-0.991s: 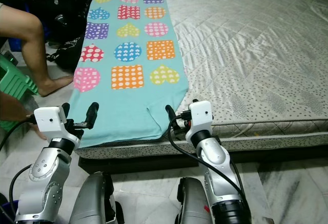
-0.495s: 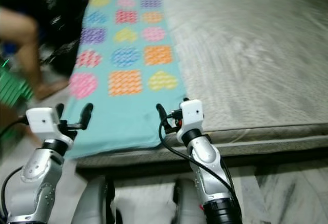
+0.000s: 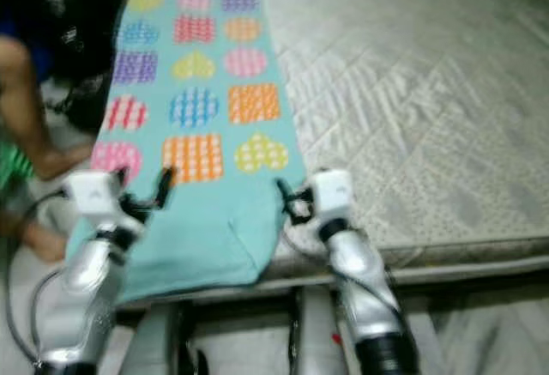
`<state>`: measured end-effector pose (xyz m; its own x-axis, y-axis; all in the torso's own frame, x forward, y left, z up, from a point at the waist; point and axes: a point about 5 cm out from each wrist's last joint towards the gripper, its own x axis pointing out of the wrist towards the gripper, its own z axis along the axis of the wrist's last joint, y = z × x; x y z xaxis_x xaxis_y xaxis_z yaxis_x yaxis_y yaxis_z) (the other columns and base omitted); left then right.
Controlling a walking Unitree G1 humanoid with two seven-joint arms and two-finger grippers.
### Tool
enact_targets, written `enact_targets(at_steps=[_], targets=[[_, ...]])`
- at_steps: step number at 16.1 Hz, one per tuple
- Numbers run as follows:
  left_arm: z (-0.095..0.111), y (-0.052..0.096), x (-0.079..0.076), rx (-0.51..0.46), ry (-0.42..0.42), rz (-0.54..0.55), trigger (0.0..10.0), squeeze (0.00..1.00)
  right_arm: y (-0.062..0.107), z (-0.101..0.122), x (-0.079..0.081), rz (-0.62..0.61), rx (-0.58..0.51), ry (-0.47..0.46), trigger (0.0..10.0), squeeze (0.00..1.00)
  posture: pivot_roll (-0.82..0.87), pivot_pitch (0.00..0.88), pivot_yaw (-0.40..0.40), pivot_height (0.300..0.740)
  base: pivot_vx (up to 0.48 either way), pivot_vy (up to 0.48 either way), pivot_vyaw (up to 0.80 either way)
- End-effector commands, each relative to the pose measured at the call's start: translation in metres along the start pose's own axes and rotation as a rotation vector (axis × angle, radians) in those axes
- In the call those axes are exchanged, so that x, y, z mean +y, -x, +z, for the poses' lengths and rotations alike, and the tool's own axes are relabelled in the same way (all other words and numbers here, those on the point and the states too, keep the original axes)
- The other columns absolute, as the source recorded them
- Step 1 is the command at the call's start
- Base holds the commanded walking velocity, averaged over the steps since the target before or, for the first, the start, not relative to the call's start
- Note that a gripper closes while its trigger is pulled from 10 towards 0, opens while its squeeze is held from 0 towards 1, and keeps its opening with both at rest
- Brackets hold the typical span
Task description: Clean up the room
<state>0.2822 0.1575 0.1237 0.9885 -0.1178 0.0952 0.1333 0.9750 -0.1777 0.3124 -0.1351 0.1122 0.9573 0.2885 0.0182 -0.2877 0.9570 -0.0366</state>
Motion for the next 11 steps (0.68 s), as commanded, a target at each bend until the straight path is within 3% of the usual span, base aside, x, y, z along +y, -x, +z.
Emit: enact_targets(at_steps=[1, 11], targets=[[-0.0053, 0.0065, 0.0117, 0.032, -0.014, 0.035, 10.0, 0.00, 0.0009, -0.0018, 0.0057, 0.014, -0.003, -0.009, 10.0, 0.00, -0.03, 0.187, 0.001, 0.585, 0.000, 0.000, 0.00], [-0.0065, 0.0047, 0.0113, 0.036, -0.004, 0.031, 10.0, 0.00, 0.0000, -0.0043, 0.0053, 0.030, 0.013, -0.002, 10.0, 0.00, -0.03, 0.174, 0.002, 0.585, 0.000, 0.000, 0.00]])
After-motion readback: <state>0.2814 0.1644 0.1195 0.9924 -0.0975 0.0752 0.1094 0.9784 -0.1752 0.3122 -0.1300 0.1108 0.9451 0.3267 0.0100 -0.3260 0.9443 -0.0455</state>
